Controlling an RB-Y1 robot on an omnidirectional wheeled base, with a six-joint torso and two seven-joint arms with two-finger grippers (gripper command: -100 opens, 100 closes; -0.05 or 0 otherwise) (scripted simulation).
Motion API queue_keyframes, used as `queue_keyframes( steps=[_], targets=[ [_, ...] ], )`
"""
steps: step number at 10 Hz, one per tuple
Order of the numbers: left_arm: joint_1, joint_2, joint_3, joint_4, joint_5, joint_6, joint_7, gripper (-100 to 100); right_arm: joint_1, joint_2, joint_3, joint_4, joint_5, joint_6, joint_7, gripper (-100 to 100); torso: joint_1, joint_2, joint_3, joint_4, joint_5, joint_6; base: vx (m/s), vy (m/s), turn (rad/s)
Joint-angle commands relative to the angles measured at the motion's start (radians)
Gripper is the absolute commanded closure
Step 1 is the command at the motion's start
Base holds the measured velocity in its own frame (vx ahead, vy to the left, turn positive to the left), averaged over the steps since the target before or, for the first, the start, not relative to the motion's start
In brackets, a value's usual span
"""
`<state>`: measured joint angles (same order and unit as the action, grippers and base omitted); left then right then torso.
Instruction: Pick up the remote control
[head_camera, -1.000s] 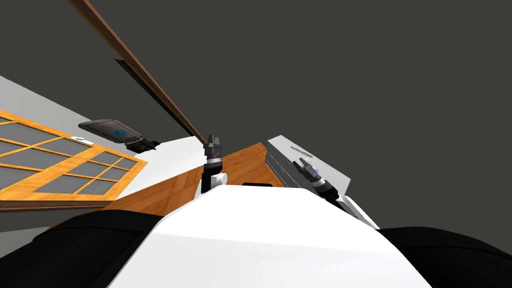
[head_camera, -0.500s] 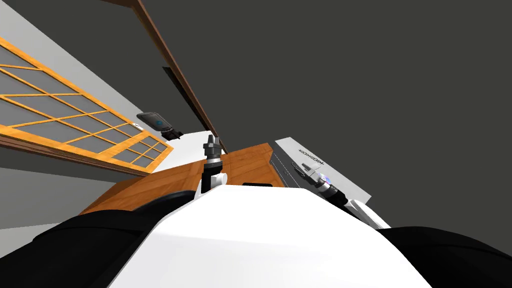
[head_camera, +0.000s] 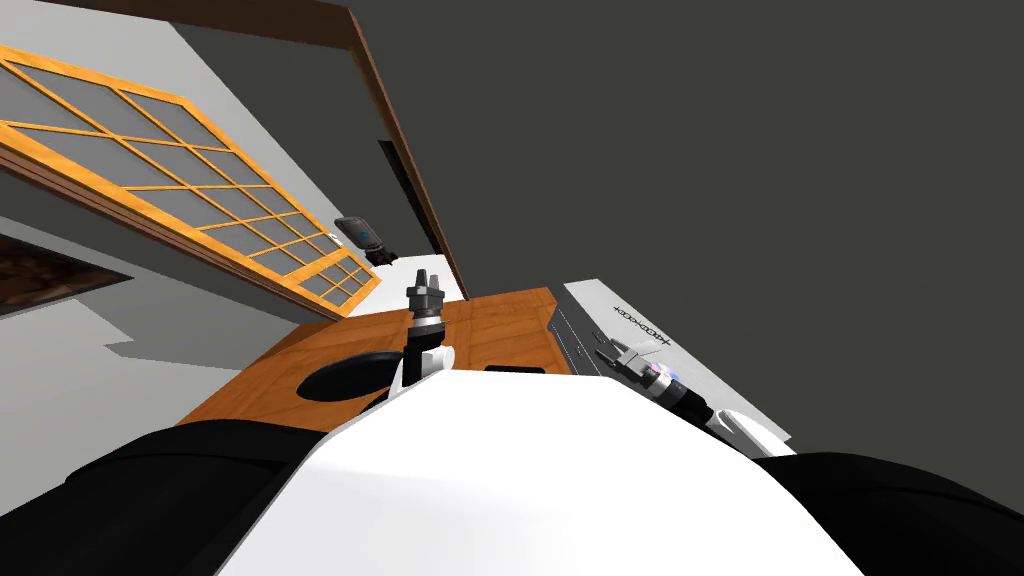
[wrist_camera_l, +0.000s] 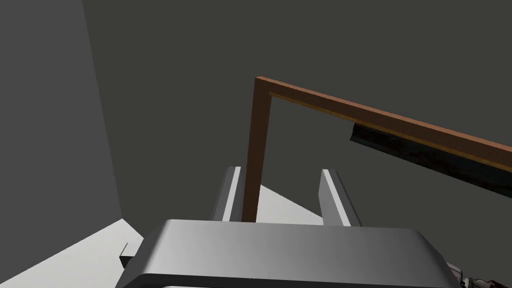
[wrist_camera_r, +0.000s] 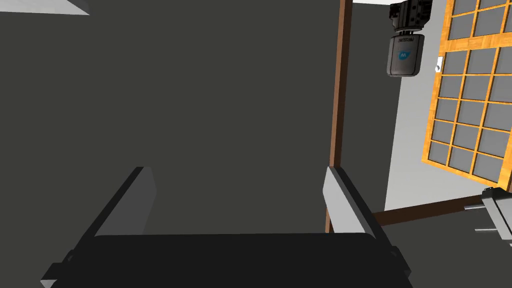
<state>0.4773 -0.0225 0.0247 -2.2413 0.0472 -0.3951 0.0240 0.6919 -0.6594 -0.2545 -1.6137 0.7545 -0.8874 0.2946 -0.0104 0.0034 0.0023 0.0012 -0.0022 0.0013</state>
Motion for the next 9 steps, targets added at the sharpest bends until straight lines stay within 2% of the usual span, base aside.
queue_keyframes(
  steps=[1, 2, 3, 6, 7, 9],
  targets=[
    [0.000, 0.000, 0.000, 0.000, 0.000, 0.000, 0.000, 0, 0.010, -0.030, -0.021, 0.050, 0.050, -0.028, 0.018, -100, 0.000, 0.000, 0.000, 0.000, 0.000, 0.000, -0.060, -0.013, 0.367],
    [0.000, 0.000, 0.000, 0.000, 0.000, 0.000, 0.000, 0, 0.010, -0.030, -0.021, 0.076, 0.080, -0.028, 0.018, -100, 0.001, -0.001, -0.001, 0.000, 0.000, 0.000, -0.015, 0.027, 0.206],
    [0.000, 0.000, 0.000, 0.000, 0.000, 0.000, 0.000, 0, 0.010, -0.030, -0.021, 0.076, 0.094, -0.028, 0.018, -100, 0.003, -0.003, -0.002, -0.001, 0.001, 0.001, -0.005, 0.015, 0.073],
    [0.000, 0.000, 0.000, 0.000, 0.000, 0.000, 0.000, 0, 0.031, -0.071, -0.048, 0.172, 0.197, -0.059, 0.043, -100, 0.003, -0.005, -0.003, -0.001, 0.000, 0.001, -0.013, 0.021, 0.236],
    [0.000, 0.000, 0.000, 0.000, 0.000, 0.000, 0.000, 0, 0.031, -0.071, -0.048, 0.185, 0.224, -0.059, 0.043, -100, 0.005, -0.005, -0.003, -0.001, 0.001, 0.001, -0.008, 0.042, 0.188],
    [0.000, 0.000, 0.000, 0.000, 0.000, 0.000, 0.000, 0, 0.031, -0.071, -0.048, 0.185, 0.231, -0.059, 0.043, -100, 0.004, -0.005, -0.003, -0.001, 0.001, 0.001, -0.005, 0.017, 0.125]
  ],
)
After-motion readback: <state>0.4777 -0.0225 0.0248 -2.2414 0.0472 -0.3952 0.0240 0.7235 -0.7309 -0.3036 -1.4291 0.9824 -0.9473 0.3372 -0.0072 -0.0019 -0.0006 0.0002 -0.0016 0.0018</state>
